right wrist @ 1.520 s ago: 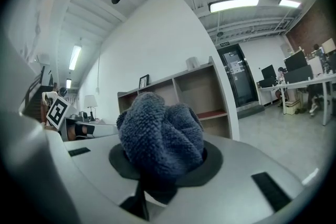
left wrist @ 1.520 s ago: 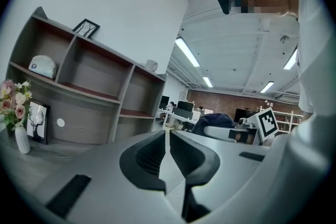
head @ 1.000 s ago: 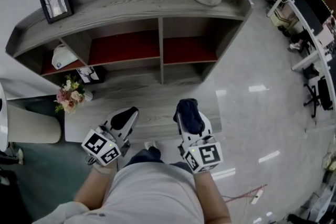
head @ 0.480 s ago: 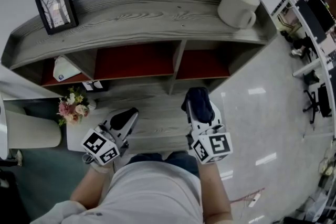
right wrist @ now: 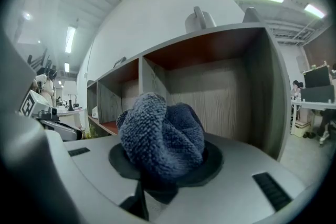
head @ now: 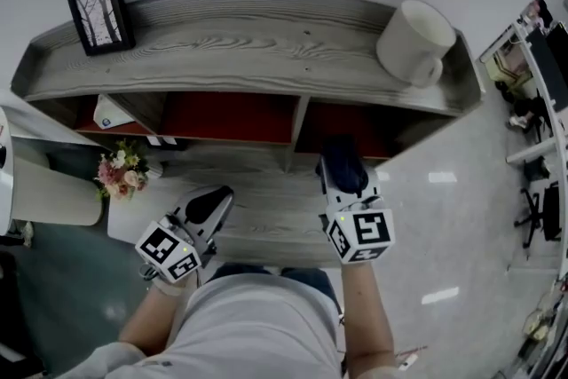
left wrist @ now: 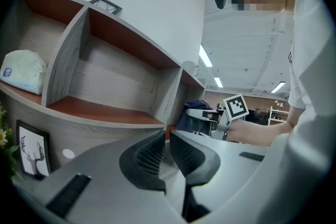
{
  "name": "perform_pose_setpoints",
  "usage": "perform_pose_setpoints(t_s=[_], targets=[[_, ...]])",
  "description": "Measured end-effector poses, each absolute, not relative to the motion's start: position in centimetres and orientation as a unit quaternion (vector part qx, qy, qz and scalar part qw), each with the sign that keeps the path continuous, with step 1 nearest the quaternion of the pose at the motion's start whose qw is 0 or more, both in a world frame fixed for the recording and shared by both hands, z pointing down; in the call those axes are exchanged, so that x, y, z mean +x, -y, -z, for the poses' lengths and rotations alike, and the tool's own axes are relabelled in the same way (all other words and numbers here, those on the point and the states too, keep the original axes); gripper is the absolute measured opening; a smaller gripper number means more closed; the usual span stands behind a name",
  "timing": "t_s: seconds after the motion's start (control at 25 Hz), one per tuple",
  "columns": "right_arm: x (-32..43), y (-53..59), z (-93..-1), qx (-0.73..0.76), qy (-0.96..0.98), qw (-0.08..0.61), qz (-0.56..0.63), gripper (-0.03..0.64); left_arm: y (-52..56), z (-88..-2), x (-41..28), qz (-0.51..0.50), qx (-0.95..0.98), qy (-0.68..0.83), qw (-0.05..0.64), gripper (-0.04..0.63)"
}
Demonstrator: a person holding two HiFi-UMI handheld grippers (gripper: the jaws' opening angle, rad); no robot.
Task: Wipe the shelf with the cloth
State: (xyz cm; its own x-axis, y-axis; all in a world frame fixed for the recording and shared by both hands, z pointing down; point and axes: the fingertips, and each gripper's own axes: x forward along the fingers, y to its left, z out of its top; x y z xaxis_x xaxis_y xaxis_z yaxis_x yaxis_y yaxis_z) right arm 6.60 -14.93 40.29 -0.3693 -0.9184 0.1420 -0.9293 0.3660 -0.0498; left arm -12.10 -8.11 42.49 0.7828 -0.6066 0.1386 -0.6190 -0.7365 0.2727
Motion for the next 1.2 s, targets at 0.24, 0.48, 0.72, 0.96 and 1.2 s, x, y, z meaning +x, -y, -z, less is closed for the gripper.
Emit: perform_pose_setpoints(t_s=[0.24,0.48,0.72,0.96,1.2], targets=[[7.8,19.0,-41.3,0.533,0.837,0.111,-0.048,0.112,7.2,-42.6,-10.9,-0.013,0.909,0.382,0.164,0.037],[7.7,21.9,-44.1,0.518,0.829,0.208,-0.026,0.130,5.9,-43.1,-11.5,-0.013,0.884,0.434,0.170,0.037],[6.9,22.1,-48.6,0.465,0.839,0.278,-0.053,0.186,4.7,-43.3,-11.9,-0.014,0.868,0.466,0.170,0.037],[7.0,20.7,-49.6,0.437,0.848,0.289,-0.081,0.284,4.2,-43.6,-11.5,-0.022,0.864,0.473,0.170,0.037],[8.9,20.3,-47.5,0.482,0.841,0.241,-0.057,0.238,4.1,-43.6,-10.5,-0.026,0.870,0.463,0.169,0.037]])
